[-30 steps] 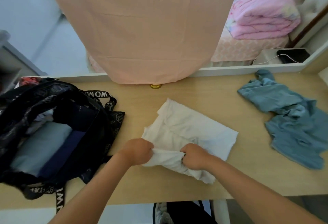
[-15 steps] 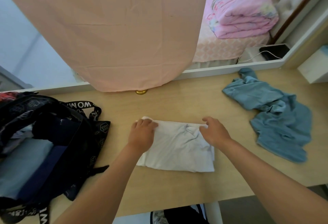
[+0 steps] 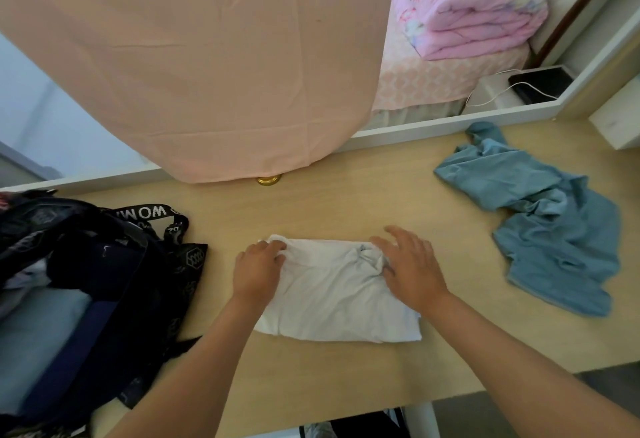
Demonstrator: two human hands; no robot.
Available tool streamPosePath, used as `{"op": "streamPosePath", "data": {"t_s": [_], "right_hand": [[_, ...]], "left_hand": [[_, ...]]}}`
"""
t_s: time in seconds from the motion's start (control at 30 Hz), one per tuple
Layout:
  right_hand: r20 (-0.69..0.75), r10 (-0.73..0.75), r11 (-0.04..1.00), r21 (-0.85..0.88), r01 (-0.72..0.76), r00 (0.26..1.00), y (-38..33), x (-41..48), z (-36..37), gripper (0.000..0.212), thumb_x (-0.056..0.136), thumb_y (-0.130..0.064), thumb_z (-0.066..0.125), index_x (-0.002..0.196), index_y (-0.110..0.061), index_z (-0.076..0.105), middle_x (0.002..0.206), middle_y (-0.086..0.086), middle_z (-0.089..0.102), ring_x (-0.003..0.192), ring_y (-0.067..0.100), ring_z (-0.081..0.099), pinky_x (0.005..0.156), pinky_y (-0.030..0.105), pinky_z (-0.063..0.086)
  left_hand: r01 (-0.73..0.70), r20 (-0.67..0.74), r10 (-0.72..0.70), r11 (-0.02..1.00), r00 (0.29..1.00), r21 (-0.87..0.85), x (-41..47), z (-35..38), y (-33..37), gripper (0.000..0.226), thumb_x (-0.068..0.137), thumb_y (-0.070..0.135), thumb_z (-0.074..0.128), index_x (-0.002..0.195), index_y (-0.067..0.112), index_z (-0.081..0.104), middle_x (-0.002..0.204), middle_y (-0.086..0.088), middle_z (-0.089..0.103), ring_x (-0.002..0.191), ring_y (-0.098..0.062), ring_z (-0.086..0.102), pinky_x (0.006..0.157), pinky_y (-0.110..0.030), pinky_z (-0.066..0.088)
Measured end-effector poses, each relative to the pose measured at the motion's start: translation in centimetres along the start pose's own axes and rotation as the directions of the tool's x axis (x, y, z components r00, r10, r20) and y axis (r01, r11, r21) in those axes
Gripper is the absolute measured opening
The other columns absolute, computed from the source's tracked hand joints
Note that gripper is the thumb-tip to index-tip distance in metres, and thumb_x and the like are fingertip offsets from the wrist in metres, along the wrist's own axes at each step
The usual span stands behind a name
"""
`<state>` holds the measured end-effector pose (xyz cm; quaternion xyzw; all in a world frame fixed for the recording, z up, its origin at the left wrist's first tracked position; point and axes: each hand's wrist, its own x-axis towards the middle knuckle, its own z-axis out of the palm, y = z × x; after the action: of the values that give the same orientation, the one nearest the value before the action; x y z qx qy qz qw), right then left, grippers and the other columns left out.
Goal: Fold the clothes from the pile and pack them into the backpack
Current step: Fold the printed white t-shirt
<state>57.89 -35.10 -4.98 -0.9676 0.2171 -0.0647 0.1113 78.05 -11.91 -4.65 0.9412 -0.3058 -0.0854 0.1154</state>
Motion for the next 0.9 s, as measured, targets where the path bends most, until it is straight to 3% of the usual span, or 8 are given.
{"op": "streamPosePath", "data": {"t_s": [0.13, 0.27, 0.33, 0.6, 0.67, 0.77, 0.83, 0.9], "right_hand": [[0.001, -0.099, 0.987, 0.124, 0.098, 0.995, 0.0, 1.1, 0.1, 0.005, 0.081, -0.029, 0.070, 0.079, -0.028, 0.075, 0.103, -0.007, 0.071, 0.095, 0.018, 0.064, 0.084, 0.033, 0.034], [0.106, 0.173, 0.861, 0.467, -0.202, 0.979, 0.3, 1.3, -0.8, 0.029, 0.101, -0.025, 0.046, 0.076, -0.016, 0.058, 0.073, -0.003, 0.062, 0.070, 0.017, 0.060, 0.066, 0.031, 0.041], [0.155, 0.279, 0.845, 0.429, -0.319, 0.948, 0.6, 1.7, -1.0, 0.029, 0.105, -0.025, 0.039, 0.081, -0.015, 0.052, 0.071, 0.002, 0.059, 0.067, 0.023, 0.056, 0.066, 0.037, 0.044], [0.221, 0.420, 0.903, -0.005, -0.429, 0.881, 0.9, 4.2, 0.6, 0.020, 0.104, -0.029, 0.039, 0.097, -0.021, 0.055, 0.092, 0.000, 0.063, 0.089, 0.026, 0.060, 0.083, 0.039, 0.035], [0.176, 0.396, 0.917, -0.034, -0.397, 0.901, 0.8, 4.3, 1.0, 0.011, 0.102, -0.023, 0.045, 0.096, -0.024, 0.054, 0.091, -0.003, 0.059, 0.090, 0.024, 0.059, 0.082, 0.038, 0.035], [0.114, 0.373, 0.928, -0.041, -0.371, 0.921, 0.4, 4.3, 1.2, 0.010, 0.100, -0.018, 0.049, 0.097, -0.026, 0.055, 0.092, -0.005, 0.059, 0.091, 0.022, 0.057, 0.081, 0.037, 0.035], [0.084, 0.389, 0.921, -0.032, -0.387, 0.917, 0.5, 4.2, 1.6, 0.010, 0.099, -0.018, 0.050, 0.097, -0.025, 0.057, 0.093, -0.004, 0.061, 0.089, 0.023, 0.057, 0.079, 0.036, 0.034], [0.065, 0.425, 0.905, -0.013, -0.425, 0.903, 1.0, 3.8, 1.8, 0.009, 0.097, -0.019, 0.052, 0.097, -0.024, 0.059, 0.094, -0.002, 0.063, 0.090, 0.025, 0.057, 0.079, 0.038, 0.035]], "left_hand": [[-0.093, -0.080, 0.082, 0.984, 0.993, -0.153, -0.7, -0.7, -1.0, 0.012, 0.094, 0.019, 0.060, 0.095, 0.017, 0.073, 0.093, 0.004, 0.058, 0.090, -0.019, 0.050, 0.079, -0.033, 0.045], [-0.019, -0.071, -0.015, 0.893, 0.997, -0.450, -1.6, -2.7, -0.5, 0.019, 0.102, 0.020, 0.044, 0.089, 0.017, 0.057, 0.093, 0.008, 0.058, 0.088, -0.012, 0.048, 0.075, -0.014, 0.036], [0.164, 0.058, -0.158, 0.829, 0.986, -0.535, -0.7, -3.2, -0.1, 0.027, 0.105, 0.030, 0.035, 0.088, 0.016, 0.051, 0.081, 0.002, 0.060, 0.077, -0.016, 0.055, 0.065, -0.022, 0.041], [0.207, 0.131, -0.216, 0.975, 0.968, 0.082, 4.4, -1.8, 0.3, 0.030, 0.103, 0.036, 0.034, 0.100, 0.018, 0.058, 0.093, -0.002, 0.065, 0.082, -0.023, 0.055, 0.074, -0.036, 0.040], [0.126, -0.063, -0.120, 0.986, 0.991, 0.106, 4.4, -1.3, 1.0, 0.020, 0.099, 0.027, 0.046, 0.105, 0.017, 0.062, 0.102, -0.003, 0.063, 0.093, -0.026, 0.054, 0.082, -0.038, 0.038], [-0.324, -0.259, 0.315, 0.946, 0.913, 0.007, 2.6, -0.1, 3.1, 0.024, 0.088, 0.013, 0.049, 0.105, 0.017, 0.066, 0.110, -0.002, 0.064, 0.100, -0.026, 0.056, 0.085, -0.038, 0.036], [-0.512, -0.100, 0.512, 0.858, 0.853, 0.035, 0.7, 1.9, 3.5, 0.033, 0.091, 0.027, 0.044, 0.117, 0.021, 0.065, 0.124, 0.001, 0.063, 0.114, -0.025, 0.057, 0.094, -0.038, 0.037], [-0.456, 0.111, 0.445, 0.883, 0.888, 0.109, 0.0, 3.7, 2.2, 0.050, 0.097, 0.043, 0.033, 0.142, 0.027, 0.048, 0.148, 0.000, 0.047, 0.136, -0.026, 0.043, 0.108, -0.043, 0.033]]}}
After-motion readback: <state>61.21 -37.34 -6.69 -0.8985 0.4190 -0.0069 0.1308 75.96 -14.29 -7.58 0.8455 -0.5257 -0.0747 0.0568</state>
